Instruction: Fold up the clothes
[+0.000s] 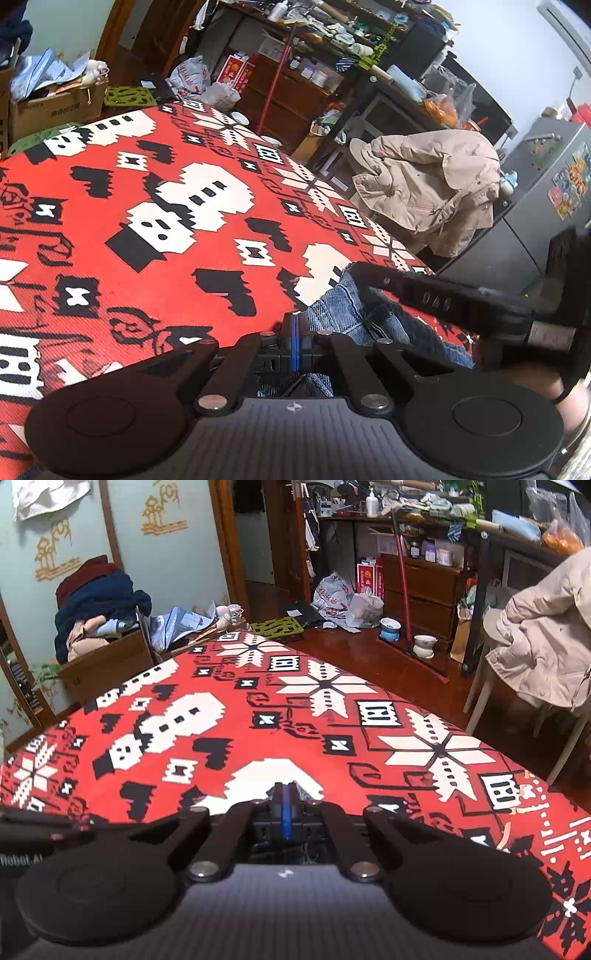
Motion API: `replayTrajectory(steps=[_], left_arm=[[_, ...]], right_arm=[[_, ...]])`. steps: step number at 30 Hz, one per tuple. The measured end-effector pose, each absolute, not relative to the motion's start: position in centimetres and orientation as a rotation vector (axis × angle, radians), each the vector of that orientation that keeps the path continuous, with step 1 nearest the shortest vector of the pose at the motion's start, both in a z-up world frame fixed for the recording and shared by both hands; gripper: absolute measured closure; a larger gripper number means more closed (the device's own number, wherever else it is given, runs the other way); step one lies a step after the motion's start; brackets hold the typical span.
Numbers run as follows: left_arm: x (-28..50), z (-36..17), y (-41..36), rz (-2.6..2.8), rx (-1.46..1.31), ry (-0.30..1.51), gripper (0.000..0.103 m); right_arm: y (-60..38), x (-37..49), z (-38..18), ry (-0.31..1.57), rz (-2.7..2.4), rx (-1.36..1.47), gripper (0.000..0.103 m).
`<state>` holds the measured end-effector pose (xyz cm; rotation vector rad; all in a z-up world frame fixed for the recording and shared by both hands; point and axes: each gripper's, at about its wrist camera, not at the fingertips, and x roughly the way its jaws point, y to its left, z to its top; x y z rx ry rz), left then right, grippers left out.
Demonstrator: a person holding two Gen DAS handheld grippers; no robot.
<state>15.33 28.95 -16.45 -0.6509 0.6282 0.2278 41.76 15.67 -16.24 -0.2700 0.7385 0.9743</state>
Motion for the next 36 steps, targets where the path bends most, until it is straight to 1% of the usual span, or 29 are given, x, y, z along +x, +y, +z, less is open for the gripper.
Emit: replayTrajectory(steps=[1, 2, 6, 10, 13, 16, 21, 23, 24, 26, 31, 33, 36], left_arm=[[15.4, -16.4, 28.9, 0.227, -0.648, 0.634, 0.100], [15.4, -16.3, 29.0, 0.225, -0.648, 0.643, 0.100], [15.3, -15.4, 28.8, 0.198, -0.636, 0.657, 0.102], [15.7, -14.2, 27.1, 0.099, -0.599, 0.666, 0.102], [16.6, -13.7, 25.0, -0.006, -0.575, 0.697, 0.102], [17.9, -13.6, 22.2, -0.109, -0.534, 0.727, 0.102], [20.0, -13.7, 17.3, -0.236, -0.485, 0.766, 0.102], [20.8, -13.8, 15.5, -0.268, -0.462, 0.777, 0.102], [21.2, -13.9, 14.6, -0.278, -0.448, 0.782, 0.102], [21.9, -14.2, 13.3, -0.294, -0.437, 0.792, 0.102], [22.5, -15.4, 11.5, -0.278, -0.408, 0.823, 0.102], [22.7, -15.8, 11.5, -0.273, -0.399, 0.817, 0.102], [23.2, -16.1, 11.3, -0.272, -0.378, 0.807, 0.101]], right_arm=[[15.7, 42.0, -16.2, 0.739, 0.969, -0.261, 0.103], [15.5, 42.1, -15.9, 0.737, 0.962, -0.251, 0.101], [11.9, 42.1, -13.5, 0.728, 0.936, -0.183, 0.101], [5.5, 41.0, -11.4, 0.734, 0.900, -0.132, 0.101], [0.3, 39.6, -10.8, 0.729, 0.829, -0.175, 0.101], [-4.6, 39.1, -11.1, 0.746, 0.746, -0.170, 0.100], [-9.0, 39.3, -12.7, 0.751, 0.685, -0.125, 0.100], [-10.8, 39.4, -13.4, 0.753, 0.660, -0.107, 0.098], [-11.7, 39.4, -13.7, 0.754, 0.648, -0.098, 0.095], [-13.4, 39.5, -14.4, 0.756, 0.623, -0.079, 0.095], [-14.2, 41.6, -15.8, 0.765, 0.590, -0.086, 0.098], [-14.0, 42.7, -16.6, 0.775, 0.575, -0.095, 0.103], [-13.7, 43.1, -16.4, 0.758, 0.563, -0.088, 0.103]])
